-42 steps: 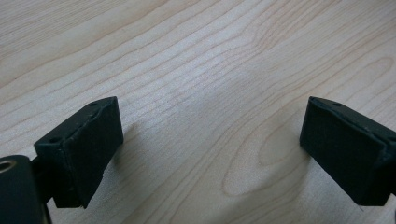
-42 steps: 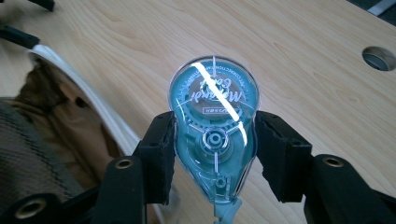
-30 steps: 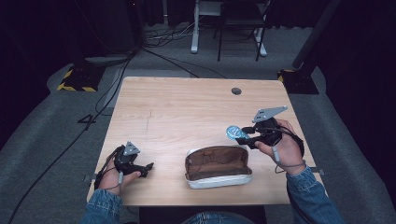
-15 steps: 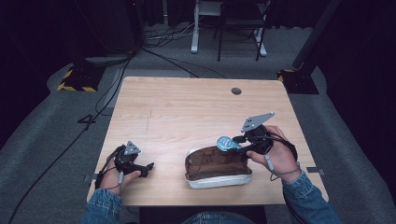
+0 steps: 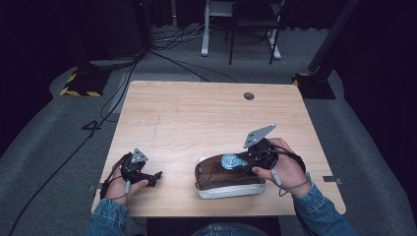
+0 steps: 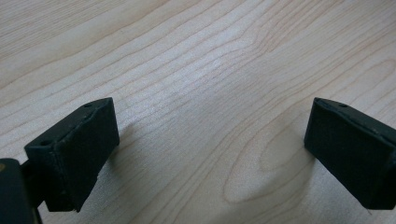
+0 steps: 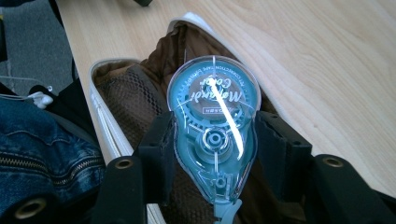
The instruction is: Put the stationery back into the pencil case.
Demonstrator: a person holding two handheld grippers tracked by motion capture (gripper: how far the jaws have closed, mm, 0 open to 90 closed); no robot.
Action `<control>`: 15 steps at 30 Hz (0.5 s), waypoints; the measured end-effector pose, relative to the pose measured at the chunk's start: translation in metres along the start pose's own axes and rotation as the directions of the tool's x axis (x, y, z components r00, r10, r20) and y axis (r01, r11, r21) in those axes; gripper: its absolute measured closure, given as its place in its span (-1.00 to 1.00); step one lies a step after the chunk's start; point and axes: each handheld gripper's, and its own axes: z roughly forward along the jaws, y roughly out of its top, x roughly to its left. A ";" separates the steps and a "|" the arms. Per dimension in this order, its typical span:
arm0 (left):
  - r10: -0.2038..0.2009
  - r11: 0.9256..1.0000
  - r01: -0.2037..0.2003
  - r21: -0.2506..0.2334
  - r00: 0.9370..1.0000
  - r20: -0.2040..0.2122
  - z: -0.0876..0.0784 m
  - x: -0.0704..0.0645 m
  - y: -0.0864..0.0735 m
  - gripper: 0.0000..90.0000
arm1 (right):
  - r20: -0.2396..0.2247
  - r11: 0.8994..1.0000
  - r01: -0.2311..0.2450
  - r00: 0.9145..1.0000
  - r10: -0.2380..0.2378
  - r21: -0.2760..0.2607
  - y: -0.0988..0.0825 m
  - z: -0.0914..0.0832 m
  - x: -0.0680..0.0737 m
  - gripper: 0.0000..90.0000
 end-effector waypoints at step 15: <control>-0.002 1.000 0.002 0.002 1.000 0.000 0.000 0.000 0.000 -0.93 | -0.063 0.996 0.016 0.998 -0.010 0.091 0.001 0.027 0.009 0.12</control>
